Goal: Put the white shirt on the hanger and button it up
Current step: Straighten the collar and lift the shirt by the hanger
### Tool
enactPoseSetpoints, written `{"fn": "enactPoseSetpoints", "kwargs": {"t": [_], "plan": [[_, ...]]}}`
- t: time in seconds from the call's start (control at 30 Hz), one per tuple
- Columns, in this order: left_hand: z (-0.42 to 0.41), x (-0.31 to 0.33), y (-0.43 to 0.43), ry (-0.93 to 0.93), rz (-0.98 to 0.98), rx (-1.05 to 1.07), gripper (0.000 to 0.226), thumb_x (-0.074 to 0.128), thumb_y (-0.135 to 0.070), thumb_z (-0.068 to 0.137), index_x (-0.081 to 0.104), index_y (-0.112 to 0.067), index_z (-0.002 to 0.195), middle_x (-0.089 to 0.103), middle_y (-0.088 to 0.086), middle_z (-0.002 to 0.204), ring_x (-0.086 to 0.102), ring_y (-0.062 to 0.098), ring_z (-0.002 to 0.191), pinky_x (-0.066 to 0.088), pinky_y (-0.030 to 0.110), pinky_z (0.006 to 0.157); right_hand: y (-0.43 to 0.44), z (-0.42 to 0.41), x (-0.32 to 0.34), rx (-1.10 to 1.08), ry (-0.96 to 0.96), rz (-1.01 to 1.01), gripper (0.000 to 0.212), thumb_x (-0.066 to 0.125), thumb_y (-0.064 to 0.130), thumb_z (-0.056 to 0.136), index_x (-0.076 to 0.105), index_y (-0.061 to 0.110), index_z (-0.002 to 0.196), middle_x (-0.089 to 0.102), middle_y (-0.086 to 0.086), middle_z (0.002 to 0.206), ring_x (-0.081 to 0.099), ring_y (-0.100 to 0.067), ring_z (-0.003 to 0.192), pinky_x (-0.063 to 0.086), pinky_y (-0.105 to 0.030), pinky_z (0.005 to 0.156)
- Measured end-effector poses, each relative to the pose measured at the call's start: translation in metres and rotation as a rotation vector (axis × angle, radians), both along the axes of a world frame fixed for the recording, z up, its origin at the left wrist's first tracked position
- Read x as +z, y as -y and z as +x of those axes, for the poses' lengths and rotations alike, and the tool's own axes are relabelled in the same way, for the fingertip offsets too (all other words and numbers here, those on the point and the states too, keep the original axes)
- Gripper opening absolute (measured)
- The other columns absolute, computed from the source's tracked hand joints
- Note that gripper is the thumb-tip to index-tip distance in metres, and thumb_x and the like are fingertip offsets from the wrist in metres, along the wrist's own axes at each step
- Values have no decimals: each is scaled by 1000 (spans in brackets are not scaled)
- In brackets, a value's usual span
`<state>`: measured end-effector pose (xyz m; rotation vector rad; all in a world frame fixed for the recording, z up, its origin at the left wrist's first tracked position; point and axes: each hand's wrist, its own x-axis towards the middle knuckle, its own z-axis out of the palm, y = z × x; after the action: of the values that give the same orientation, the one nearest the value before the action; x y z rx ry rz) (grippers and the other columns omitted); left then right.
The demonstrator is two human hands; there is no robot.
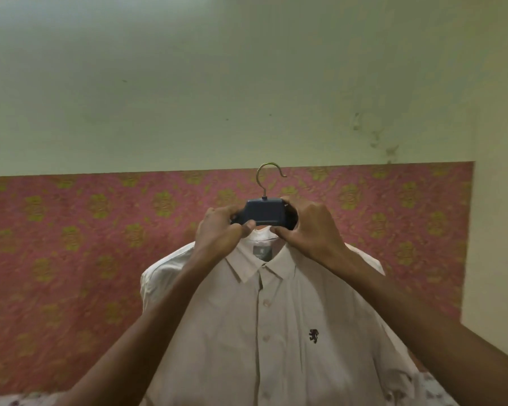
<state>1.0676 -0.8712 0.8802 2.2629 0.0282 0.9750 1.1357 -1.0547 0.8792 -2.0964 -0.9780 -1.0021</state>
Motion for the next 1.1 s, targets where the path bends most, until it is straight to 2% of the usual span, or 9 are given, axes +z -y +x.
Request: {"fn": "enactPoseSetpoints", "kwargs": {"t": [0.17,0.3,0.43,0.53,0.73,0.9,1.0,1.1], "plan": [[109,4,63,-21,-29,-113,34,67,-37,81,70,-24,112,70,-4,93,63,17,90,53,46,89,69,86,9,-160,41,-32,54,81,36,73,66,18,122,74,-6,101,69,-20,84,59,-34,77],[188,16,107,-1,15,-202,27,69,-30,85,71,-21,110,70,-4,86,63,15,82,54,41,85,116,148,21,-268,40,-58,51,81,36,73,68,16,119,75,-8,95,68,-21,78,59,-36,73],[265,38,145,7,114,-253,27,69,-36,84,71,-20,106,69,-2,79,63,19,76,55,43,79,160,209,37,-341,51,-33,54,81,36,72,66,18,121,75,-4,97,62,-15,75,50,-23,68],[309,53,176,6,165,-276,27,67,-37,86,68,-20,107,69,-2,85,63,17,80,55,39,79,189,250,47,-361,44,-17,58,80,39,73,62,22,125,74,-3,104,69,-19,86,59,-31,77],[390,75,231,53,258,-238,24,70,-38,83,69,-18,96,65,-2,75,59,14,70,49,30,65,238,325,57,-449,83,-7,53,78,38,79,59,18,124,72,-6,106,67,-23,88,57,-34,78],[445,90,273,28,305,-181,31,67,-42,84,67,-20,106,66,-2,84,60,15,77,48,27,67,277,382,69,-448,104,5,55,78,37,78,57,17,125,71,-6,109,67,-22,93,55,-30,79],[467,102,285,23,255,-130,34,67,-42,85,64,-19,110,67,1,95,61,17,84,53,31,75,288,409,84,-377,135,34,64,82,36,73,52,19,128,70,-5,114,69,-23,96,58,-35,83],[481,114,291,36,231,-82,35,65,-42,87,62,-20,114,68,1,103,62,19,89,54,34,81,291,433,100,-324,170,54,60,83,35,71,55,20,122,70,-3,113,69,-21,92,58,-34,83]]}}
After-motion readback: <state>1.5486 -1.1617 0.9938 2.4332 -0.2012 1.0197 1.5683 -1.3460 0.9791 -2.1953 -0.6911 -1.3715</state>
